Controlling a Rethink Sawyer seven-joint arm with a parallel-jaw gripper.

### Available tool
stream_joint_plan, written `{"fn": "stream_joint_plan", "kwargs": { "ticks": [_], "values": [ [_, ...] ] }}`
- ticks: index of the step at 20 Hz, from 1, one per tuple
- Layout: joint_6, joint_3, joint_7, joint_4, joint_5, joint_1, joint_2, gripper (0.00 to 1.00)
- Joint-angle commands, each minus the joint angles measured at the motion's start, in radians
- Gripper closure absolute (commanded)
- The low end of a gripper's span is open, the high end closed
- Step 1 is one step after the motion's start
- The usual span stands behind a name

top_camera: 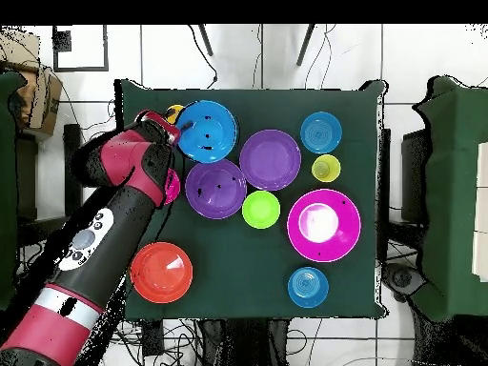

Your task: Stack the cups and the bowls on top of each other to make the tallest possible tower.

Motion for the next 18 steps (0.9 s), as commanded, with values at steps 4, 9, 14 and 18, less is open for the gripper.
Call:
{"fn": "stream_joint_plan", "kwargs": {
  "ticks": [4,9,14,18],
  "values": [
    [-0.004,0.088,0.186,-0.001,0.023,-0.001,0.013,0.0],
    [0.0,0.084,0.185,-0.007,0.024,-0.003,0.016,0.0],
    [-0.001,0.088,0.182,-0.006,0.023,-0.003,0.014,0.0],
    [-0.001,0.09,0.178,-0.005,0.023,-0.003,0.013,0.0]
  ]
}}
